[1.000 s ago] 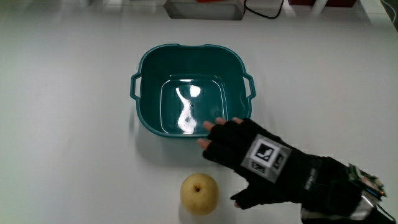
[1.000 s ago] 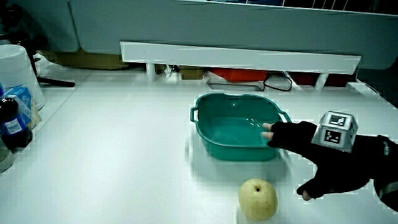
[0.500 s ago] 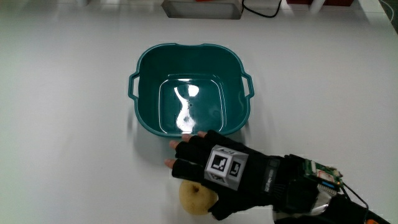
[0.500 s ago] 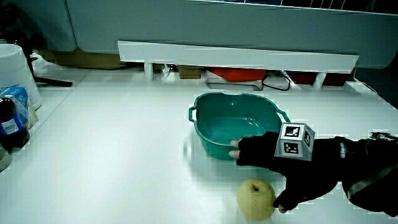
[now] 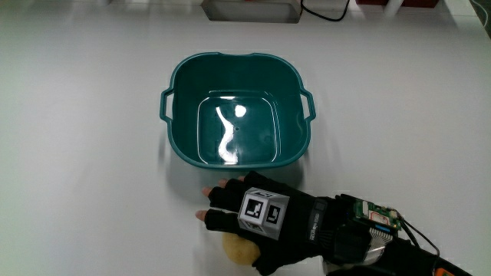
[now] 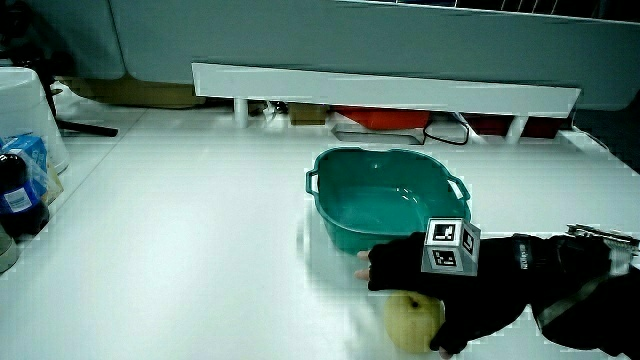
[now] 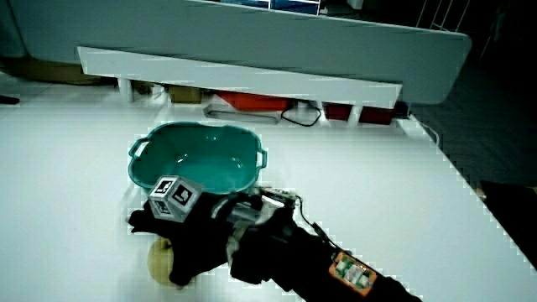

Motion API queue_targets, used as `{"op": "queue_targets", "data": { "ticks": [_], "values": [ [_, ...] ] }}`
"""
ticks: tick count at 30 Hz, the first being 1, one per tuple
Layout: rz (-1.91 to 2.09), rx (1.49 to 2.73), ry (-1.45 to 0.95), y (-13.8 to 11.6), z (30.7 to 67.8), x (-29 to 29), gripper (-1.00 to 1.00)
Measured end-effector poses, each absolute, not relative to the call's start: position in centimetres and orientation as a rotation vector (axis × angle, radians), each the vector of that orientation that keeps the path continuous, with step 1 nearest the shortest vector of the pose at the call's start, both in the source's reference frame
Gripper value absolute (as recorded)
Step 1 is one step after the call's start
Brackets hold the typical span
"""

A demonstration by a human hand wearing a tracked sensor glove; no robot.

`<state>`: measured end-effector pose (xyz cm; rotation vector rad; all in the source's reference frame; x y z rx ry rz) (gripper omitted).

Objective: Pick pear from desk

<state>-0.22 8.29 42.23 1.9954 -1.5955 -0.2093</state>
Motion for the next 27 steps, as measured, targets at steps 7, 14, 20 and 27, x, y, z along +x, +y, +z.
{"op": "queue_targets", "data": {
  "ticks": [7,14,20,27],
  "values": [
    [-0.211,1.953,-1.598,8.8,43.1,-0.6,0.35],
    [-0.197,1.945,-1.593,8.8,43.2,-0.7,0.65],
    [-0.178,1.937,-1.585,8.8,43.4,-0.7,0.91],
    [-0.138,1.956,-1.577,8.5,43.0,-0.3,1.00]
  ]
}}
